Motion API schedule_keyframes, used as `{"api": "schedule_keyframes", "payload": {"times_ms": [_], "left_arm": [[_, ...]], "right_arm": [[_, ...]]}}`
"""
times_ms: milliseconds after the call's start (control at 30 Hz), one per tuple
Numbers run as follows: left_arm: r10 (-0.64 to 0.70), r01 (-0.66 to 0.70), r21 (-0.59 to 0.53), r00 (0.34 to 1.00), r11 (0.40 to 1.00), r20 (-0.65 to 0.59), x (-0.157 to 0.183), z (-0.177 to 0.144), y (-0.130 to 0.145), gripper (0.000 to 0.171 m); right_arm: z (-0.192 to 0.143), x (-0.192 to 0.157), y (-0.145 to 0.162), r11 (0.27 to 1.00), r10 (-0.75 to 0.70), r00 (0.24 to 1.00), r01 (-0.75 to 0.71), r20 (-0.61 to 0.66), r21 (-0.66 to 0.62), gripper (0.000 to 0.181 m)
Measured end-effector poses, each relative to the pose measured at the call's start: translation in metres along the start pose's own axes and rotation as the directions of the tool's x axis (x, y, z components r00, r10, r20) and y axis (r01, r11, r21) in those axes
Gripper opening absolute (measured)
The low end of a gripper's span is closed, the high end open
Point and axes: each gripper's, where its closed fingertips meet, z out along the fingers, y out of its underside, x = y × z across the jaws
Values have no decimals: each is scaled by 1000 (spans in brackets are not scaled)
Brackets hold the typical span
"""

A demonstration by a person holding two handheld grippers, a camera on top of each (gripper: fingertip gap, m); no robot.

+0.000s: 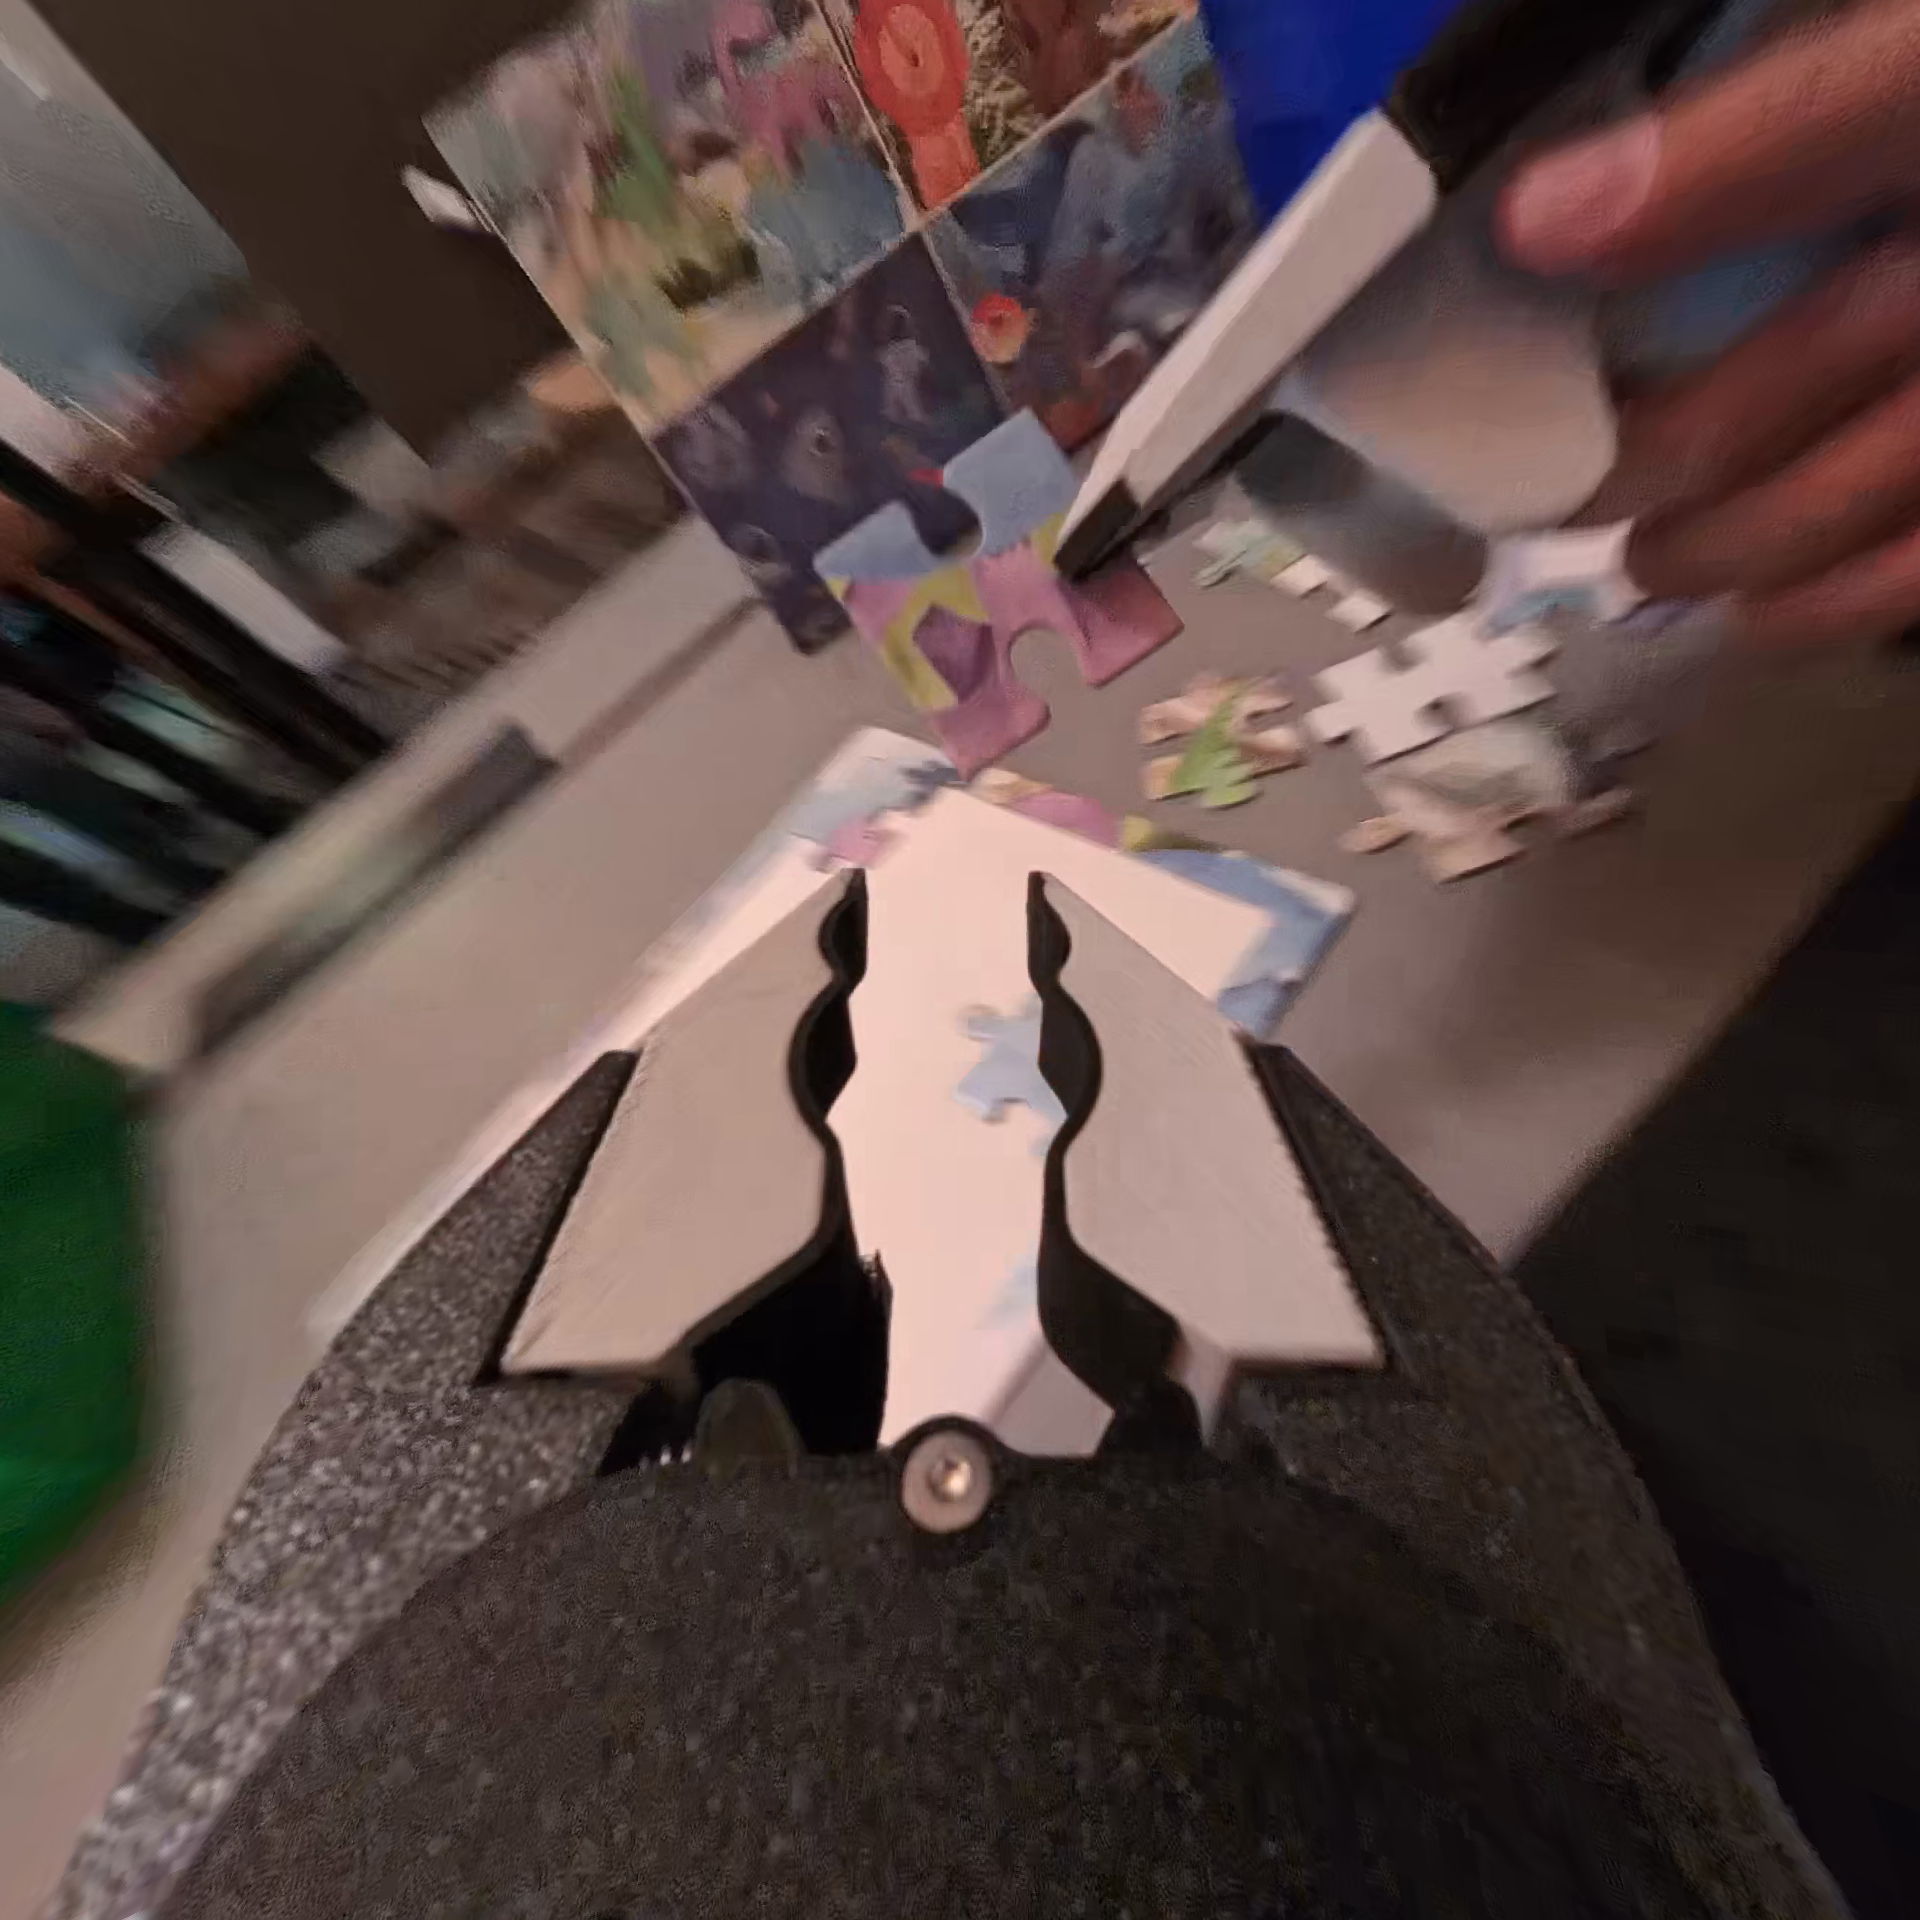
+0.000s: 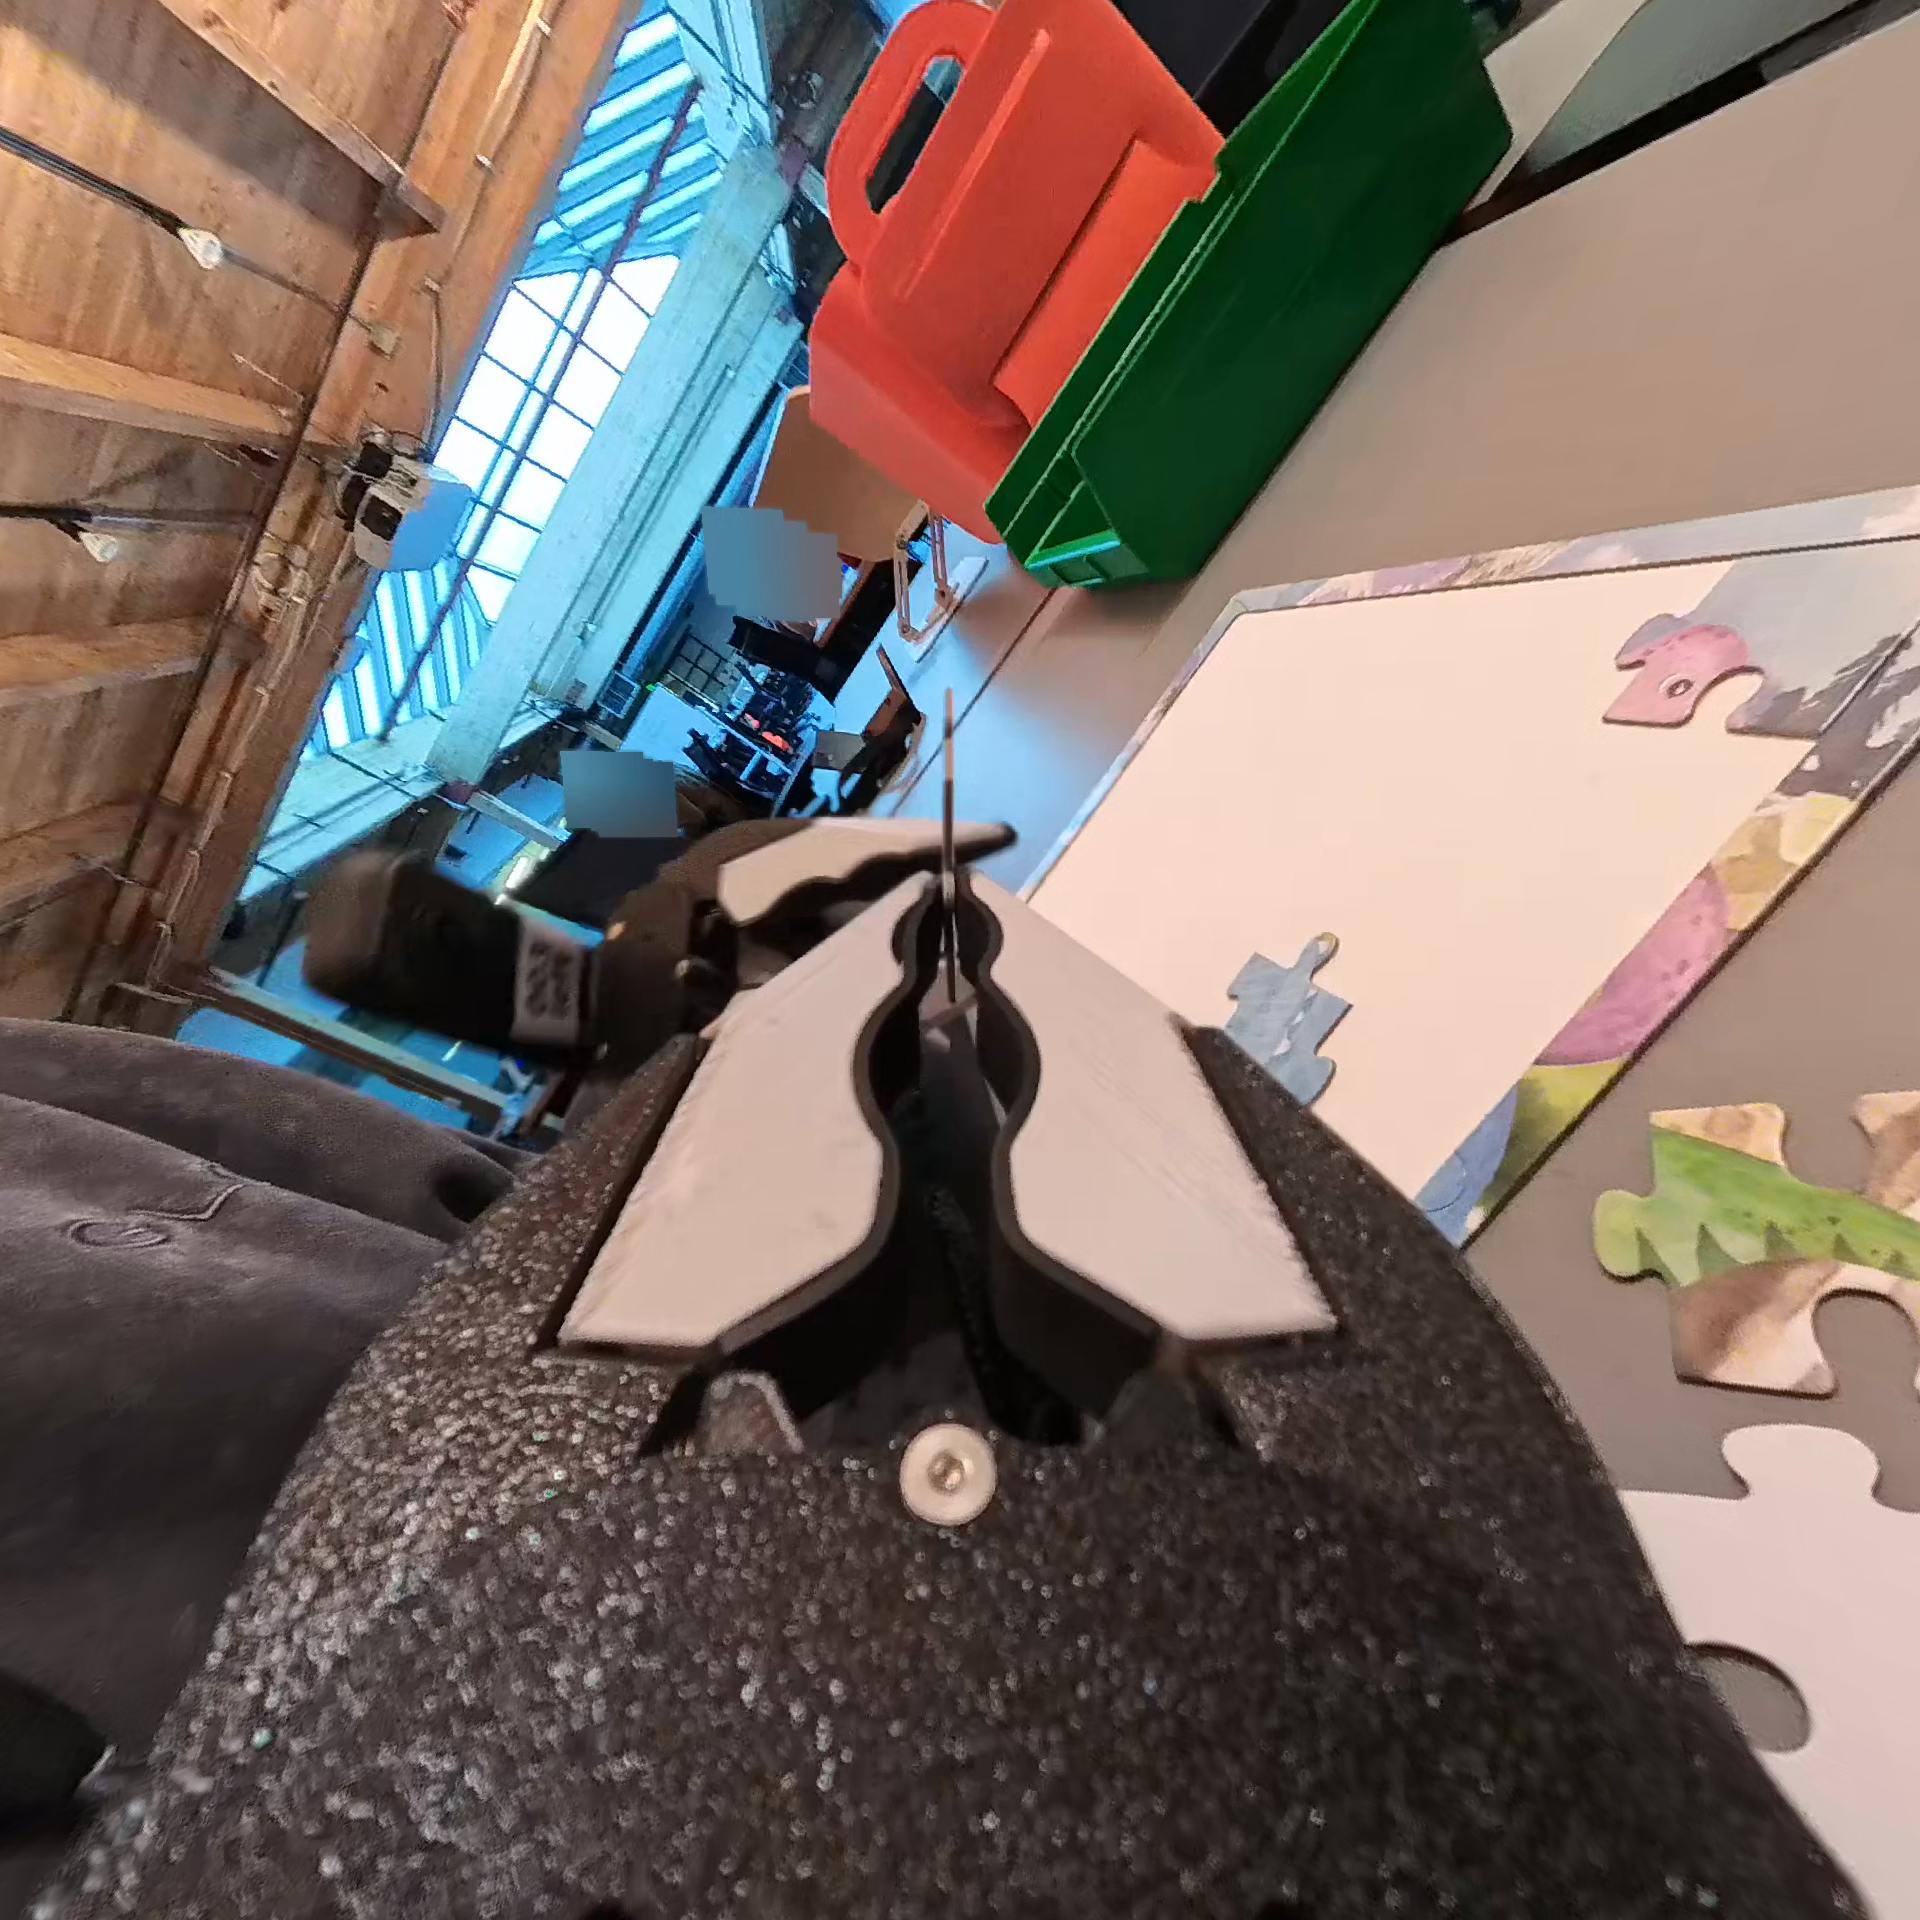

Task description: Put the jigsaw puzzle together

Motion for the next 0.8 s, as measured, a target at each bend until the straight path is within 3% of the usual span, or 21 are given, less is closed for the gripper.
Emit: {"api": "schedule_keyframes", "payload": {"times_ms": [67, 133, 200, 267, 333, 600, 700, 800], "left_arm": [[-259, 264, -1, 947, 965, -192, 14, -3, -3, 31], [-437, 466, -11, 822, 885, -365, 22, -10, -15, 31], [-536, 606, -3, 701, 795, -470, 20, -17, -29, 30], [-580, 677, 13, 639, 736, -506, 12, -20, -34, 21], [-588, 685, 8, 631, 728, -506, 9, -19, -32, 15], [-603, 685, -23, 625, 729, -497, 9, -14, -30, 14], [-618, 711, -17, 600, 703, -508, 5, -15, -35, 16], [-598, 683, 4, 643, 731, -477, 1, -15, -33, 16]], "right_arm": [[-1, -2, 0, 1000, 20, 999, -20, 34, 7, 1], [0, -4, 1, 999, 36, 997, -37, 64, 17, 1], [2, -9, 4, 998, 51, 994, -53, 101, 20, 1], [6, -12, 12, 998, 60, 992, -60, 115, -6, 1], [10, -14, 22, 998, 62, 991, -58, 122, -38, 2], [17, -15, 49, 992, 57, 992, -44, 109, -117, 1], [6, -8, 28, 999, 27, 997, -25, 76, -22, 1], [-10, 0, 6, 993, 81, 993, -88, 87, 79, 1]]}}
